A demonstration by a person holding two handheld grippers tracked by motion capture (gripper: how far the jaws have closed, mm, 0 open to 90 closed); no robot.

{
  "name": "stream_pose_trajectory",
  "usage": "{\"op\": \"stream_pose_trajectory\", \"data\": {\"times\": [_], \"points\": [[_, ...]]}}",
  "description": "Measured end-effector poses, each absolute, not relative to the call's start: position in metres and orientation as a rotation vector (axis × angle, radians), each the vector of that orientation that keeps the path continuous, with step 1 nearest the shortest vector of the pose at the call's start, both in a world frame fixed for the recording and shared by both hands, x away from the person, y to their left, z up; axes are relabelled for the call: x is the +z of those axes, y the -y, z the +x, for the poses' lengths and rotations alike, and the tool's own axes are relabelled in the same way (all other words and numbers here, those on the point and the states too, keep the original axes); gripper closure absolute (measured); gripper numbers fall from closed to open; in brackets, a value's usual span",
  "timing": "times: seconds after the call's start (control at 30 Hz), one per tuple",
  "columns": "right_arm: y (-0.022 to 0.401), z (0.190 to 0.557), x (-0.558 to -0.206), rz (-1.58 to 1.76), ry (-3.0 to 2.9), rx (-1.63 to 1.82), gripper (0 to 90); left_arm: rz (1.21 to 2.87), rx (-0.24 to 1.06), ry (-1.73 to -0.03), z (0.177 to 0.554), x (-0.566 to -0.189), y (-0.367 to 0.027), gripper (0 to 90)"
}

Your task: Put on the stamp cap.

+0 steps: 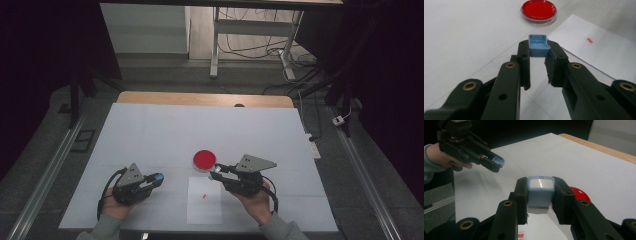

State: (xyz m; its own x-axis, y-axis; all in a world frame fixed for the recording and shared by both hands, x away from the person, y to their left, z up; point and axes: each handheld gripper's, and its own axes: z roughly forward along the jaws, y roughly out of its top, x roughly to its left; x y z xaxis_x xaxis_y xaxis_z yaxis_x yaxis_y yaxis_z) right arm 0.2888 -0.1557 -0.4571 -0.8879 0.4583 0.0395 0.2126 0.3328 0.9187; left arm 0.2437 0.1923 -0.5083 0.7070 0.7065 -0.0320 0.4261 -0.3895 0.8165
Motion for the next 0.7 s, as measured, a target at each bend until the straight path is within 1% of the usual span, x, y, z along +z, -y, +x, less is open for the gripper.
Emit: {"op": "stream_pose_trajectory", "data": {"times": [0.7], "points": [[0.153, 0.289, -0.458, 0.608, -2.377, 1.580, 67.1, 2.072, 0.390, -0.788, 0.252, -0.507, -0.161, 74.2]]}}
